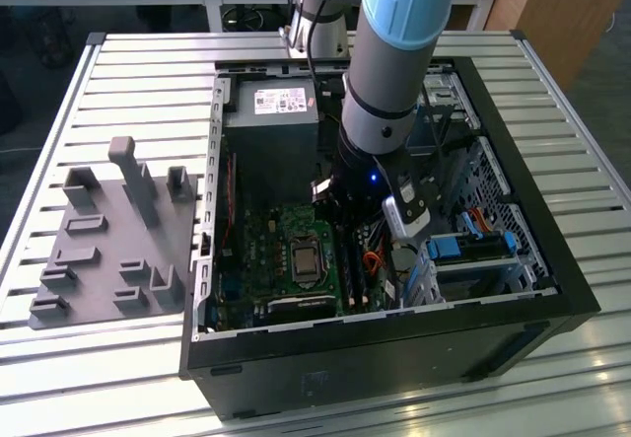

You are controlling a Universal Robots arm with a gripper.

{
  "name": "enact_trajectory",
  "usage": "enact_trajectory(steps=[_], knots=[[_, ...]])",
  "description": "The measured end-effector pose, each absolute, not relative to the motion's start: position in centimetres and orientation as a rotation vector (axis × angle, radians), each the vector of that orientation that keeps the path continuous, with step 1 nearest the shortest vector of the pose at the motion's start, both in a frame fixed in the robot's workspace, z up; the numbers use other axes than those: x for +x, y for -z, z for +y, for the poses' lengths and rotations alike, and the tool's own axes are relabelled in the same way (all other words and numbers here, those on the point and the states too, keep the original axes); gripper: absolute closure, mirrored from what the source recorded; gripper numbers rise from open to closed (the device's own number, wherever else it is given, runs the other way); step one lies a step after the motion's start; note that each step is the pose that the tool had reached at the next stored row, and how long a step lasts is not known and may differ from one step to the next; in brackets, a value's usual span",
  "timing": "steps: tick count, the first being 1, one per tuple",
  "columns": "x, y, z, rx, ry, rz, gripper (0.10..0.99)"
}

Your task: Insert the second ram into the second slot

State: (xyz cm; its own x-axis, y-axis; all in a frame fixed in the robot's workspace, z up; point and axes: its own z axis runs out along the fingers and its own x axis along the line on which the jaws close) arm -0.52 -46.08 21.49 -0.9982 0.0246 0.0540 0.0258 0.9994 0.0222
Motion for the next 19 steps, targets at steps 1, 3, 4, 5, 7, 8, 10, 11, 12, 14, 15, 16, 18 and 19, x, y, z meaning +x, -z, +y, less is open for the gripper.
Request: enact_trajectory(steps=[1, 3, 4, 5, 7, 8, 10, 11, 12, 14, 15, 16, 18, 19], knots=[[-0.5, -21.7, -46.1, -0.039, 0.038, -3.088, 0.98], [-0.5, -22.2, -46.1, -0.039, 0.039, -3.088, 0.98], [-0.5, -22.5, -46.1, -0.039, 0.036, -3.087, 0.98], [-0.5, -22.7, -46.1, -0.039, 0.036, -3.087, 0.98], [-0.5, -23.0, -46.1, -0.039, 0.036, -3.087, 0.98], [-0.5, -23.2, -46.1, -0.039, 0.036, -3.087, 0.98], [-0.5, -23.5, -46.1, -0.039, 0.036, -3.087, 0.98], [-0.5, -24.3, -46.1, -0.039, 0.036, -3.087, 0.98], [-0.5, -24.4, -46.1, -0.039, 0.036, -3.087, 0.98], [-0.5, -24.5, -46.1, -0.039, 0.036, -3.087, 0.98], [-0.5, -24.5, -46.1, -0.039, 0.036, -3.087, 0.98], [-0.5, -24.5, -46.1, -0.039, 0.037, -3.087, 0.98], [-0.5, -24.5, -46.1, -0.039, 0.036, -3.087, 0.98], [-0.5, -24.5, -46.1, -0.039, 0.036, -3.087, 0.98]])
